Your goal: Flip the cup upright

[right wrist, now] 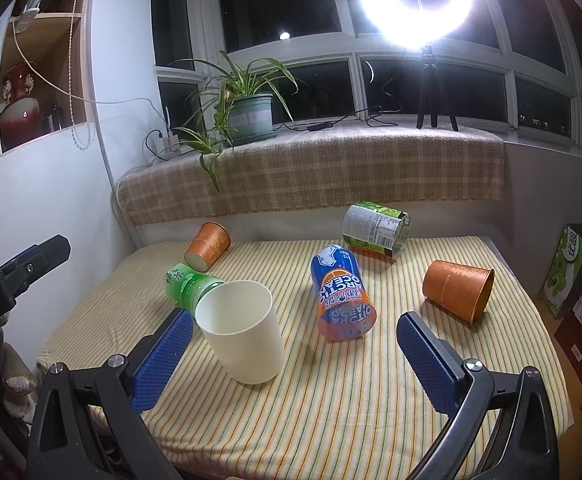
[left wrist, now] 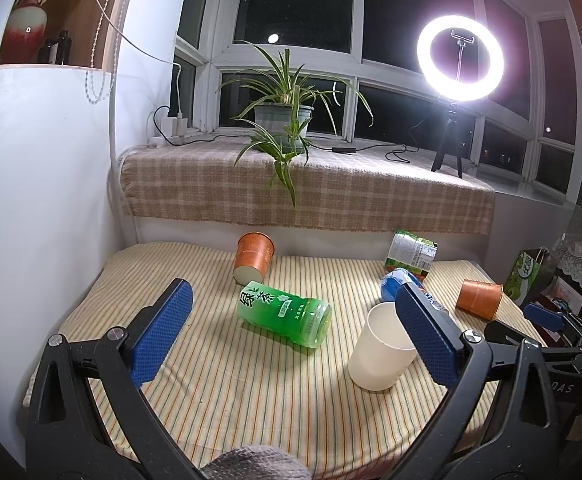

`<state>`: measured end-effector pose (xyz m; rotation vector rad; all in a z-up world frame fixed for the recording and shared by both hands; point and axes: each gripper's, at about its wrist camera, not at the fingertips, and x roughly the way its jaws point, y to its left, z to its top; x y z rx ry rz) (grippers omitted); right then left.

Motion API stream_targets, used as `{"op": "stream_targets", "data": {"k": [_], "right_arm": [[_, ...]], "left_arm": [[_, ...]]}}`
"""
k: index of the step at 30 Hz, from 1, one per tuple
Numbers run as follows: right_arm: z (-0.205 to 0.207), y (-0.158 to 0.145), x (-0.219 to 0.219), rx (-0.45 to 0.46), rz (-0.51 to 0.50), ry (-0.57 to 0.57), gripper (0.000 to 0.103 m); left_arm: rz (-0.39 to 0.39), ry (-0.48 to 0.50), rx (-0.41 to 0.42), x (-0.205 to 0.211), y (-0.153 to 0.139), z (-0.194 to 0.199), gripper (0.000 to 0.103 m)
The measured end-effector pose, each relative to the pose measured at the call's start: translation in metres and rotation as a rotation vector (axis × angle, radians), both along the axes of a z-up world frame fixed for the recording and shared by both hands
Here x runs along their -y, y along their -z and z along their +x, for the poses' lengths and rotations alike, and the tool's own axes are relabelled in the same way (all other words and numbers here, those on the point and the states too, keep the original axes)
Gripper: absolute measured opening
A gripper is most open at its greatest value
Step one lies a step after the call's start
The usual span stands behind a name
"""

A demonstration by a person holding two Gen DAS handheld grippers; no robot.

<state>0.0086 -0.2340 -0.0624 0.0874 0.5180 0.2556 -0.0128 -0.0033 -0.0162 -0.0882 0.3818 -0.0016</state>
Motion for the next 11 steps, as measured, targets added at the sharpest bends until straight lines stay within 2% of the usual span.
{"op": "stream_targets", "data": {"k": [11], "right_arm": [[0.0024, 0.0031, -0.0014, -0.01, 0.001, -0.003, 0.103]], "left_arm": [[0.003, -0.001, -0.002, -0.0002, 0.0009, 0.0007, 0.103]]}}
